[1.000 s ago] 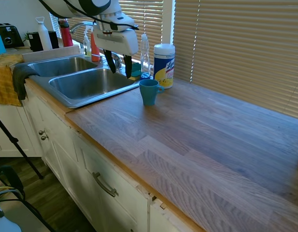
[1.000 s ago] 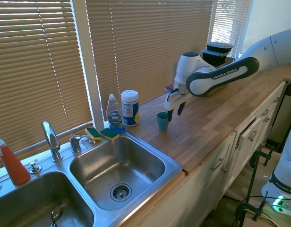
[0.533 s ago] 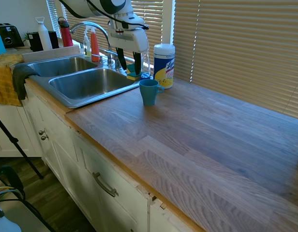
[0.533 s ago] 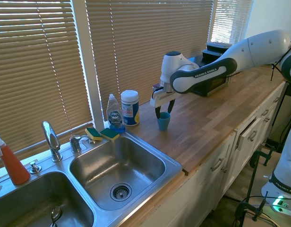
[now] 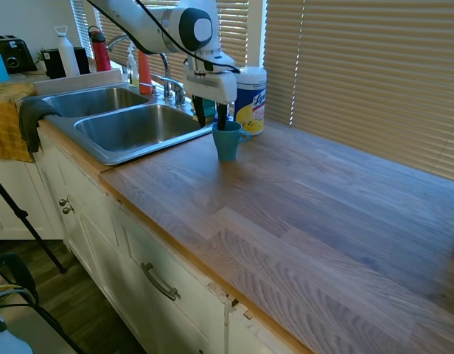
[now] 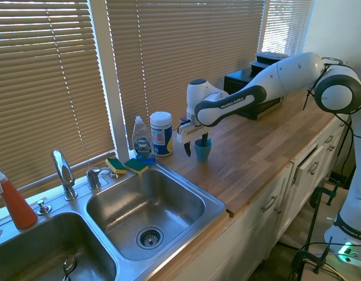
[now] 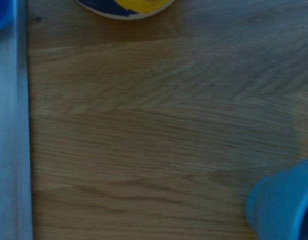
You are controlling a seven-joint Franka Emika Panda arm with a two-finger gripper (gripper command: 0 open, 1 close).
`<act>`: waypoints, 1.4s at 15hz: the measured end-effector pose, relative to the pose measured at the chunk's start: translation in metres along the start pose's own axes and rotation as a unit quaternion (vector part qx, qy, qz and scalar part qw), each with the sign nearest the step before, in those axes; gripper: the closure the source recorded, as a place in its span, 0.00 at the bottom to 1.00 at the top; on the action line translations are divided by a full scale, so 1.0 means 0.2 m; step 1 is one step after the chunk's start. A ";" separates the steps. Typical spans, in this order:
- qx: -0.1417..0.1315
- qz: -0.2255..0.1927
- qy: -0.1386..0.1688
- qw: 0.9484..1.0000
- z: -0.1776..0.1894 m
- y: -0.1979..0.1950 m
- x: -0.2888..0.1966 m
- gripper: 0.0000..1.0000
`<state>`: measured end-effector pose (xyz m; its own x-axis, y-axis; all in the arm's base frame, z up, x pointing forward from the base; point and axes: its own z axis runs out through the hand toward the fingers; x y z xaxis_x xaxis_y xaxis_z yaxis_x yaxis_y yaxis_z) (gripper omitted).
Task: Put the mug in the sink
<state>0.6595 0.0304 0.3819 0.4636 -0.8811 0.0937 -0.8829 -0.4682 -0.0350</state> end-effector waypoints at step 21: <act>0.002 0.017 -0.026 1.000 0.20 0.04 0.14 1.00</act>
<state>0.6684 -0.0010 0.3444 0.4361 -0.8990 0.0399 -0.8982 -0.4375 -0.0414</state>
